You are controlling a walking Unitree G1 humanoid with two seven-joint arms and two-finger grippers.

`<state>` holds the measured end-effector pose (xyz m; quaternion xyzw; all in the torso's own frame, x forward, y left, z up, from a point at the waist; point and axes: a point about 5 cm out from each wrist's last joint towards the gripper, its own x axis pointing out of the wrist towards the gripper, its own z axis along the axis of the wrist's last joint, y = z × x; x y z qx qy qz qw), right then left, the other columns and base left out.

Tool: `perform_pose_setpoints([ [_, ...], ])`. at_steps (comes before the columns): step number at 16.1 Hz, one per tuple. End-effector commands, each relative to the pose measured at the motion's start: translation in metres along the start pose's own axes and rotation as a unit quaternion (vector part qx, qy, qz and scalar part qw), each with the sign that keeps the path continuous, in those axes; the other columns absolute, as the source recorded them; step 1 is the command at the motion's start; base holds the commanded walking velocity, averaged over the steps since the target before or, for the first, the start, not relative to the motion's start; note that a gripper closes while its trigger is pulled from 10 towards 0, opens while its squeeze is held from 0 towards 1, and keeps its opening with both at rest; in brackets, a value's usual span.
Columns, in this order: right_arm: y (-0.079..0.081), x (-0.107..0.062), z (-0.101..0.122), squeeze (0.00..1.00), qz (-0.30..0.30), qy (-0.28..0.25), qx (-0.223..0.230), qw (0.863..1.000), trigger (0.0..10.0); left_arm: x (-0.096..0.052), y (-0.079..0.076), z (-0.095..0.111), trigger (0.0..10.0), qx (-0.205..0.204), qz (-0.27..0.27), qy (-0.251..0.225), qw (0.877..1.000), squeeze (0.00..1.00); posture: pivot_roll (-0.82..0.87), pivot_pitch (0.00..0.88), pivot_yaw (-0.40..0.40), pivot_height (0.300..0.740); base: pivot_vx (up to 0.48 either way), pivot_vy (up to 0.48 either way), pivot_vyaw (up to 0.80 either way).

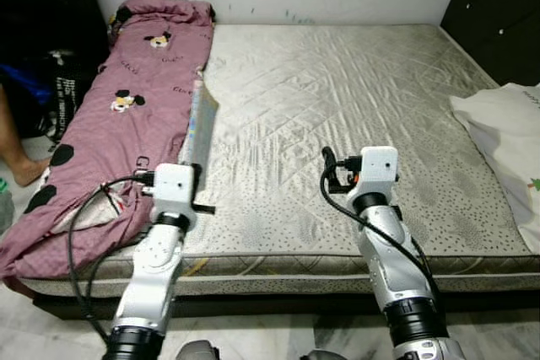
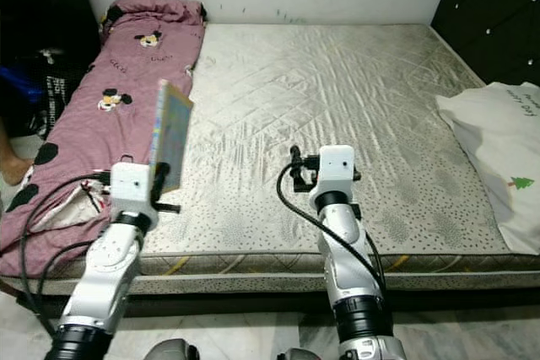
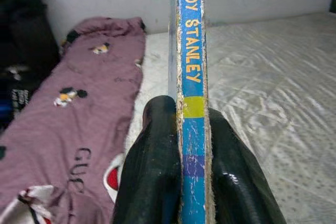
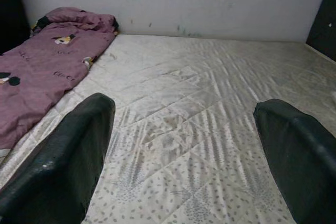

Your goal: Clean up the room

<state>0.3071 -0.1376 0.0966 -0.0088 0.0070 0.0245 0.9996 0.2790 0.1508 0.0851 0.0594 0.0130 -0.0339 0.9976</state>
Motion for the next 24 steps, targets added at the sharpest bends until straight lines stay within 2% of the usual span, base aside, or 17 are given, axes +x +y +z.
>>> perform_pose_setpoints([
  [1, 0.0, 0.001, 0.003, 0.0, 0.0, -0.007, 0.004, 1.0, 10.0, 0.002, 0.003, 0.011, 10.0, 0.017, -0.01, -0.035, 0.999, 0.0, 0.05, 0.0, -0.011, 0.74, 0.0, 0.0, 0.0],
  [2, 0.0, 0.001, 0.003, 0.0, 0.0, -0.007, 0.004, 1.0, 10.0, 0.003, 0.006, 0.013, 10.0, 0.039, -0.002, -0.051, 0.998, 0.0, 0.05, 0.0, -0.011, 0.74, 0.0, 0.0, 0.0],
  [3, 0.0, 0.001, 0.003, 0.0, -0.001, -0.008, 0.004, 1.0, 10.0, 0.004, 0.006, 0.015, 10.0, 0.04, -0.006, -0.068, 0.997, 0.0, 0.05, 0.0, -0.011, 0.74, 0.0, 0.0, 0.0],
  [4, 0.0, 0.002, 0.003, 0.0, 0.0, -0.007, 0.004, 1.0, 10.0, 0.003, 0.001, 0.018, 10.0, -0.001, -0.026, -0.062, 0.998, 0.0, 0.05, 0.0, -0.011, 0.74, 0.0, 0.0, 0.0],
  [6, 0.0, 0.001, 0.002, 0.0, 0.001, -0.006, 0.003, 1.0, 10.0, 0.001, -0.003, 0.014, 10.0, -0.018, -0.03, -0.04, 0.999, 0.0, 0.05, 0.0, -0.012, 0.74, 0.0, 0.0, 0.0],
  [12, -0.005, -0.004, -0.007, 0.0, -0.001, 0.004, -0.002, 1.0, 10.0, -0.002, 0.001, 0.001, 10.0, -0.043, -0.01, -0.016, 0.999, 0.0, 0.05, 0.0, -0.016, 0.74, 0.0, 0.0, 0.0],
  [14, -0.007, -0.008, -0.014, 0.0, -0.002, 0.01, -0.005, 1.0, 10.0, -0.003, 0.002, 0.001, 10.0, -0.036, -0.007, -0.017, 0.999, 0.0, 0.05, 0.0, -0.014, 0.74, 0.0, 0.0, 0.0],
  [16, -0.006, -0.009, -0.011, 0.0, -0.002, -0.002, -0.015, 1.0, 10.0, -0.005, 0.01, 0.002, 10.0, -0.02, 0.016, -0.021, 0.999, 0.0, 0.04, 0.0, -0.012, 0.74, 0.0, 0.0, 0.0],
  [17, -0.01, -0.011, -0.011, 0.0, -0.011, -0.002, -0.013, 1.0, 10.0, -0.008, 0.019, 0.001, 10.0, -0.013, 0.036, -0.017, 0.999, 0.0, 0.04, 0.0, -0.013, 0.74, 0.0, 0.0, 0.0],
  [20, -0.016, -0.015, -0.009, 0.0, -0.021, -0.006, -0.012, 1.0, 10.0, -0.017, 0.031, -0.002, 10.0, -0.008, 0.043, -0.012, 0.999, 0.0, 0.05, 0.0, -0.015, 0.74, 0.0, 0.0, 0.0],
  [24, -0.039, -0.037, -0.002, 0.0, -0.083, -0.01, -0.012, 0.996, 10.0, -0.04, 0.045, -0.002, 10.0, 0.013, 0.075, -0.013, 0.997, 0.0, 0.05, 0.0, -0.019, 0.74, 0.0, 0.0, 0.0],
])
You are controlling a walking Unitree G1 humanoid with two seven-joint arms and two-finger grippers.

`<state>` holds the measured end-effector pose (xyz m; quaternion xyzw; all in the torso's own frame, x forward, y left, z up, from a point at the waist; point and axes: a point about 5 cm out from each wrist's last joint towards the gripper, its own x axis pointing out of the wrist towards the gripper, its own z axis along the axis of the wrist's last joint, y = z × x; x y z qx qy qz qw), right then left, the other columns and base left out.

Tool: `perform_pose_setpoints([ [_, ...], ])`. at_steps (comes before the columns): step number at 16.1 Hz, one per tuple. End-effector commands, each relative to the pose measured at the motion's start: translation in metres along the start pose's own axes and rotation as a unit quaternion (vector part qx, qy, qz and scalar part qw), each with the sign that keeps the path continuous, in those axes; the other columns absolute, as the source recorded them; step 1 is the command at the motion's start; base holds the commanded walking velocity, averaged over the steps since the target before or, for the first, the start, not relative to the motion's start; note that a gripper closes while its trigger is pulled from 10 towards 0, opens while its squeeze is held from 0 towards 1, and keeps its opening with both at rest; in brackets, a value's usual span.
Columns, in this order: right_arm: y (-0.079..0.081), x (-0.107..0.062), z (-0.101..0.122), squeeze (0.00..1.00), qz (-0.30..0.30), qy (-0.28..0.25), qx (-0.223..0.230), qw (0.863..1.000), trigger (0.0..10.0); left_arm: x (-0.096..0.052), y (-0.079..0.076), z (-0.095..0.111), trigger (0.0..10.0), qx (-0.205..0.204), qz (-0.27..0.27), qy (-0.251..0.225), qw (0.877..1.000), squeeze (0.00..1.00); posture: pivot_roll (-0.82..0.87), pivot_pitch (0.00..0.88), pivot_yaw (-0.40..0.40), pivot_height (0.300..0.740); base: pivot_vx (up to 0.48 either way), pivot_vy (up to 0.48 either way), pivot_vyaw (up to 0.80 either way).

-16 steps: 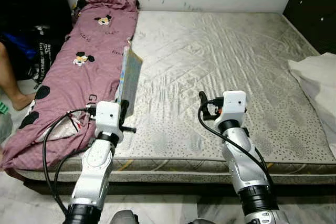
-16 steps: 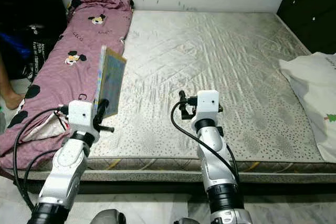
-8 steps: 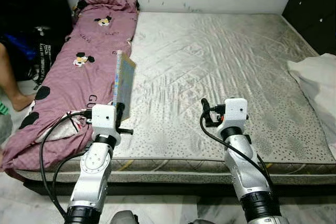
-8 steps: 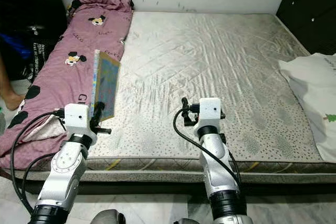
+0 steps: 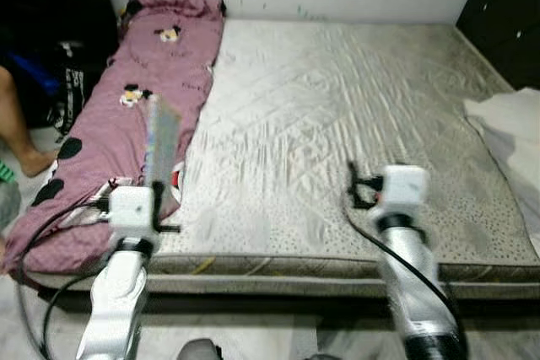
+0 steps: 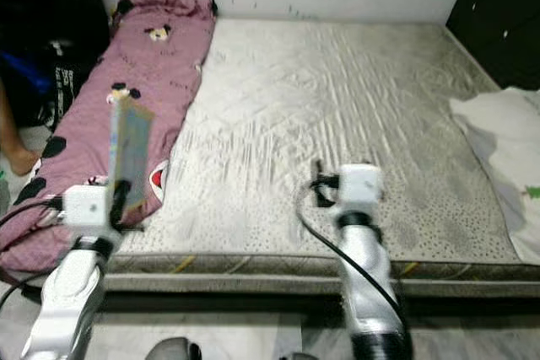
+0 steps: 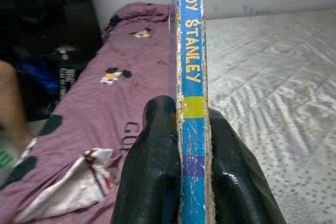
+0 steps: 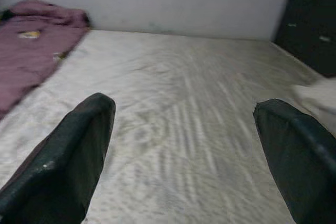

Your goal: Clean up the room

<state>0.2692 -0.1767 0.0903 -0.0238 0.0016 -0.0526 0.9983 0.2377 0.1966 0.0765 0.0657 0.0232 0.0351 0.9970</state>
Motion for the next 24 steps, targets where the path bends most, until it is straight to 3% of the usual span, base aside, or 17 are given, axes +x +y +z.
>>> perform_pose_setpoints([
  [1, -0.008, -0.004, 0.006, 0.0, -0.013, -0.003, 0.005, 1.0, 10.0, -0.003, 0.006, 0.012, 10.0, 0.001, 0.012, -0.023, 1.0, 0.0, 0.04, 0.0, -0.017, 0.74, 0.0, 0.0, 0.0],
  [5, -0.007, -0.018, 0.007, 0.0, -0.003, 0.006, 0.006, 1.0, 10.0, -0.011, 0.001, 0.015, 10.0, 0.003, -0.004, -0.027, 1.0, 0.0, 0.03, 0.0, -0.013, 0.74, 0.0, 0.0, 0.0],
  [12, -0.006, -0.02, 0.006, 0.0, 0.001, 0.031, 0.012, 0.999, 10.0, -0.01, -0.006, 0.016, 10.0, -0.001, -0.018, -0.016, 1.0, 0.0, 0.03, 0.0, -0.013, 0.74, 0.0, 0.0, -0.44],
  [24, -0.005, -0.017, 0.007, 0.0, 0.013, 0.039, 0.006, 0.999, 10.0, -0.006, -0.009, 0.015, 10.0, -0.01, -0.021, -0.009, 1.0, 0.0, 0.02, 0.0, -0.019, 0.74, 0.0, -0.282, 0.0],
])
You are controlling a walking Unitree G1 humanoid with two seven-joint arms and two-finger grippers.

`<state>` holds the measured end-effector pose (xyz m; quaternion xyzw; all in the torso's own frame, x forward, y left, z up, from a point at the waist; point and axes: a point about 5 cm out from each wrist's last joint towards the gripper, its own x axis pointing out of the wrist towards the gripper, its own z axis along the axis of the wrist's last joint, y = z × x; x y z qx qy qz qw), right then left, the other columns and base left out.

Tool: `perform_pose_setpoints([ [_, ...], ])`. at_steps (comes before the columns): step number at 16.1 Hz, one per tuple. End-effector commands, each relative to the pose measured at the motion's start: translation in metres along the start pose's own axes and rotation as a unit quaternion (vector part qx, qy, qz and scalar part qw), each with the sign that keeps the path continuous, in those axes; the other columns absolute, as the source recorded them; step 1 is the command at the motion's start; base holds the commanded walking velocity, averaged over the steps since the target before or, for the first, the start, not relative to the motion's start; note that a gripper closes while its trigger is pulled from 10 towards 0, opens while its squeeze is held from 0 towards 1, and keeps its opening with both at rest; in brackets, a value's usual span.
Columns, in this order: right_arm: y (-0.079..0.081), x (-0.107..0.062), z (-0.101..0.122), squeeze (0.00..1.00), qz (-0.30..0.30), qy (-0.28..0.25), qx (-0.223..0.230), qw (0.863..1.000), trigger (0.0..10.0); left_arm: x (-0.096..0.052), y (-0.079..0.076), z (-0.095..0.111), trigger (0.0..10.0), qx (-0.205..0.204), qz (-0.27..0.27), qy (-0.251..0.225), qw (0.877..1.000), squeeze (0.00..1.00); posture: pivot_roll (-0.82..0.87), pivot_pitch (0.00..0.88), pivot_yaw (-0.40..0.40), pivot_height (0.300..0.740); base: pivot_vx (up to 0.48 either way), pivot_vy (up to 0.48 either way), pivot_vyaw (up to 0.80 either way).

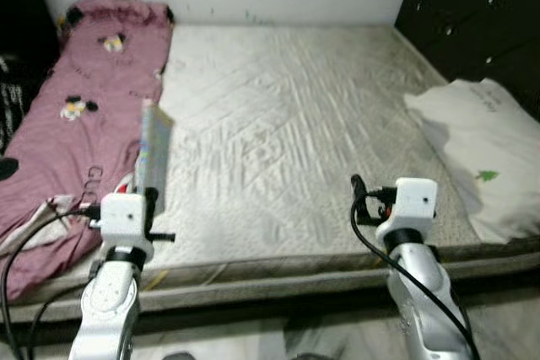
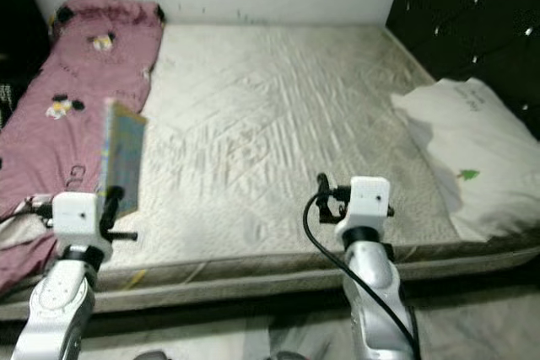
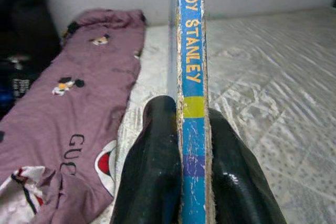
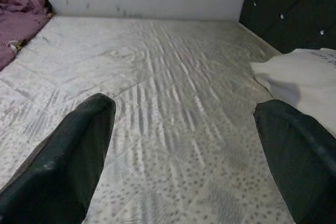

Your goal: Clean up the room

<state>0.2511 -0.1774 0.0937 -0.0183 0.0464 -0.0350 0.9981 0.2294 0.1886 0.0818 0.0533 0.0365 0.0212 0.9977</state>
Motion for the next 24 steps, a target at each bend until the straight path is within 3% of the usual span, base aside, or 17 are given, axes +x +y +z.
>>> perform_pose_setpoints([
  [1, -0.0021, 0.0008, 0.0036, 0.0, -0.005, -0.005, 0.003, 1.0, 10.0, 0.0031, -0.0024, 0.0097, 10.0, 0.003, -0.006, -0.023, 1.0, 0.0, 0.02, 0.0, -0.02, 0.74, 0.0, -0.274, 0.0],
  [8, -0.0015, 0.0021, 0.0041, 0.0, -0.003, -0.005, 0.002, 1.0, 10.0, 0.0051, -0.0031, 0.01, 10.0, 0.003, -0.006, -0.023, 1.0, 0.0, 0.02, 0.0, -0.02, 0.74, 0.0, -0.274, 0.0],
  [16, -0.0016, 0.0027, 0.0037, 0.0, 0.0, -0.003, 0.0, 1.0, 10.0, 0.0062, -0.0071, 0.0129, 10.0, -0.017, -0.022, -0.035, 0.999, 0.0, 0.02, 0.0, -0.023, 0.74, 0.0, 0.0, 0.0],
  [24, 0.0, 0.0044, 0.0035, 0.0, 0.005, -0.004, -0.005, 1.0, 10.0, 0.0066, -0.0091, 0.0127, 10.0, -0.02, -0.029, -0.037, 0.999, 0.0, 0.02, 0.0, -0.028, 0.74, 0.284, 0.0, 0.0],
])
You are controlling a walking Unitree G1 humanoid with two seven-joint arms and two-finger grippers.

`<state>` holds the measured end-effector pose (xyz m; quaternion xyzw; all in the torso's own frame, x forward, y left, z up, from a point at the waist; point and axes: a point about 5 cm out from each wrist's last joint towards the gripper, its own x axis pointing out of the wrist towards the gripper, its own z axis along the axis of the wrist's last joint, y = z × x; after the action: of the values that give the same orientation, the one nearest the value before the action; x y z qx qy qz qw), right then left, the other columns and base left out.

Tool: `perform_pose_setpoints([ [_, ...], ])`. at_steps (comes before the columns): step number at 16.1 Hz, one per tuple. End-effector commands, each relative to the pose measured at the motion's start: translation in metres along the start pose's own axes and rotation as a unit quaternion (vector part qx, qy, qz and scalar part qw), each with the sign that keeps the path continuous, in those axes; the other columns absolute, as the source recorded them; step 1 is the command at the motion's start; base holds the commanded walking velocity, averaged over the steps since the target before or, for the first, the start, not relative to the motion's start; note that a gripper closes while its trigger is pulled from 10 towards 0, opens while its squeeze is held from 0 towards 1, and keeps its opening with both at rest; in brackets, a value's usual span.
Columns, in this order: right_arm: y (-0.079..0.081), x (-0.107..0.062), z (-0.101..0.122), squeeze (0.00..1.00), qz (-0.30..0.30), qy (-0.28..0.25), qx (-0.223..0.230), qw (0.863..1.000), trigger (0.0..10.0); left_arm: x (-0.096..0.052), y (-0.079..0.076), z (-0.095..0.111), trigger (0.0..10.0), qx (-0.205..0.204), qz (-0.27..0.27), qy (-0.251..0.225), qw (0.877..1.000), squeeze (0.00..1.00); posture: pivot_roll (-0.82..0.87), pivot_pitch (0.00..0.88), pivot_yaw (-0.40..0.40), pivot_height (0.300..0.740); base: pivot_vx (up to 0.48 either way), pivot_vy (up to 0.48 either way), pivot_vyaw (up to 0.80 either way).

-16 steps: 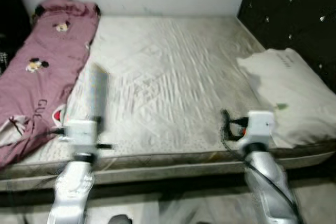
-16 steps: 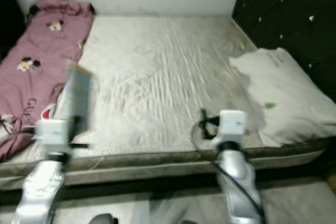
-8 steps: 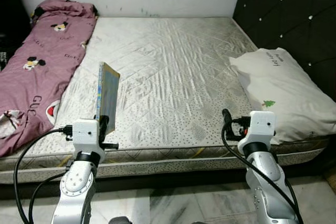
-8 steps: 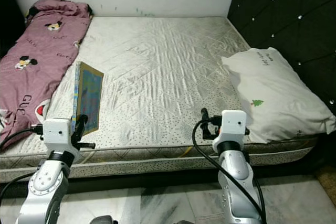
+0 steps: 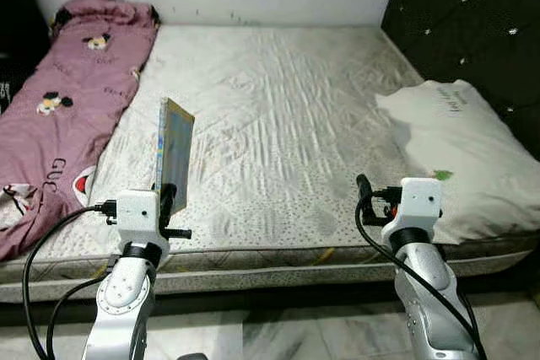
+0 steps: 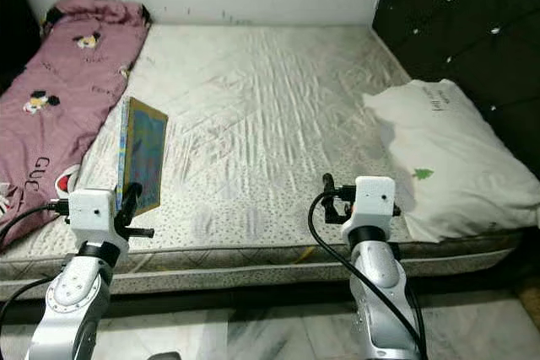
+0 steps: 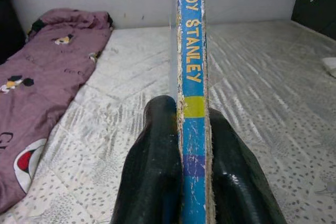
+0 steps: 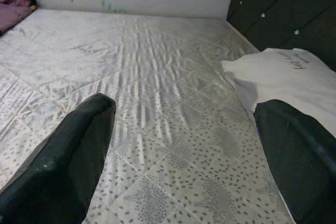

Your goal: Clean up the room

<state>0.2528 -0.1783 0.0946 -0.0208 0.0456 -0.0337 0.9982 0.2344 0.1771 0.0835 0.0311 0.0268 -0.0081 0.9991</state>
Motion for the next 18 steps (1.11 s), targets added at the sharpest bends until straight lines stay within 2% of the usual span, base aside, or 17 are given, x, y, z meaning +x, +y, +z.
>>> perform_pose_setpoints([
  [1, 0.0009, 0.0029, 0.0026, 0.0, 0.005, -0.004, -0.003, 1.0, 10.0, 0.0023, 0.0021, 0.0094, 10.0, 0.003, 0.001, -0.026, 1.0, 0.0, 0.02, 0.0, -0.028, 0.74, 0.292, 0.0, 0.0],
  [14, 0.0021, 0.0054, 0.0031, 0.0, 0.005, -0.006, -0.002, 1.0, 10.0, 0.0054, 0.0014, 0.0082, 10.0, 0.005, -0.003, -0.022, 1.0, 0.0, 0.02, 0.0, -0.026, 0.74, 0.314, 0.0, 0.0],
  [18, 0.0017, 0.0058, 0.0031, 0.0, 0.004, -0.006, -0.001, 1.0, 10.0, 0.0078, -0.0042, 0.0092, 10.0, 0.014, -0.013, -0.024, 1.0, 0.0, 0.03, 0.0, -0.025, 0.74, 0.0, 0.0, 0.0],
])
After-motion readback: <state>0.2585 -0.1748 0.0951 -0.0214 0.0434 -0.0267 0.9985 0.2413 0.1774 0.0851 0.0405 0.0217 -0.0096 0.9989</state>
